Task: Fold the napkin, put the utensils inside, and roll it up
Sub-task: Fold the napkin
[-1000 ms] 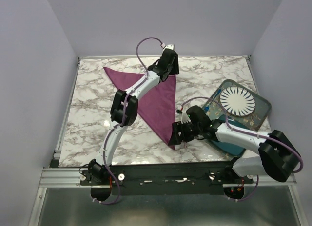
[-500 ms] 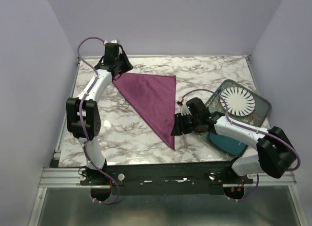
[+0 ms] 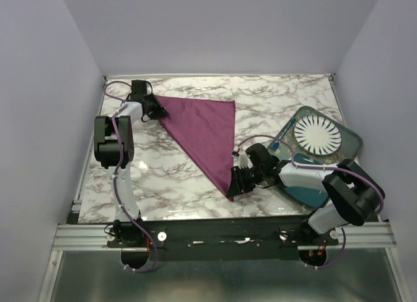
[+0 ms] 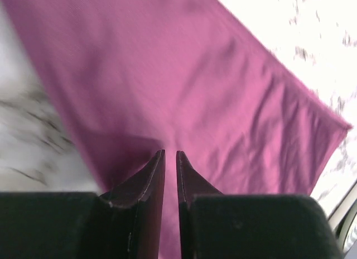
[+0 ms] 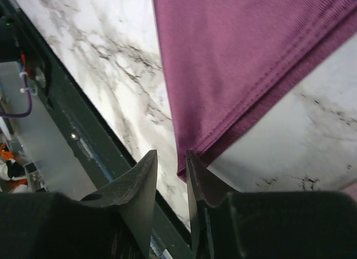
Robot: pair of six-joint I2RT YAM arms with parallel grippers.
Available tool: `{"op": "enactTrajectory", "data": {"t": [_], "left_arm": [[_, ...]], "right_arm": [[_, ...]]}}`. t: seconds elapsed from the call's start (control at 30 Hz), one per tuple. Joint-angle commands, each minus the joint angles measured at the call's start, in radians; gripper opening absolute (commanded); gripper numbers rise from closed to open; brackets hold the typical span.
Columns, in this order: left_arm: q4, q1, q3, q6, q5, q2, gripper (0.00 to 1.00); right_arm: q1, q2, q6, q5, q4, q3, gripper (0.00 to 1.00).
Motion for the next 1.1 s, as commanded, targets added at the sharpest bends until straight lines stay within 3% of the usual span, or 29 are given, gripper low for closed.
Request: {"op": "enactTrajectory", "data": {"t": [0.0, 0.2, 0.43, 0.67, 0.87, 1.07], "left_arm": [[0.027, 0.071, 0.104, -0.039, 0.013, 0.083, 0.20], [0.053, 0.088, 0.137, -0.051, 0.047, 0.091, 0.20], [0.101, 0.132, 0.175, -0.106, 0.068, 0.115, 0.20], [0.102, 0.157, 0.292, -0.154, 0.087, 0.227, 0.20], [0.030, 0.181, 0.407, -0.188, 0.045, 0.328, 0.18], [-0.013, 0.206, 0.445, -0.147, 0.005, 0.328, 0.20]], "right_arm": [[0.004, 0.016, 0.000, 0.075, 0.018, -0.039, 0.32], [0.004, -0.104, -0.014, 0.075, -0.124, 0.025, 0.31], [0.004, 0.023, -0.015, -0.025, -0.115, 0.168, 0.33], [0.004, 0.060, -0.015, -0.014, -0.082, 0.116, 0.33], [-0.013, -0.044, -0.014, 0.059, -0.085, 0.016, 0.33], [-0.123, -0.112, -0.014, 0.105, -0.160, 0.129, 0.35]]}}
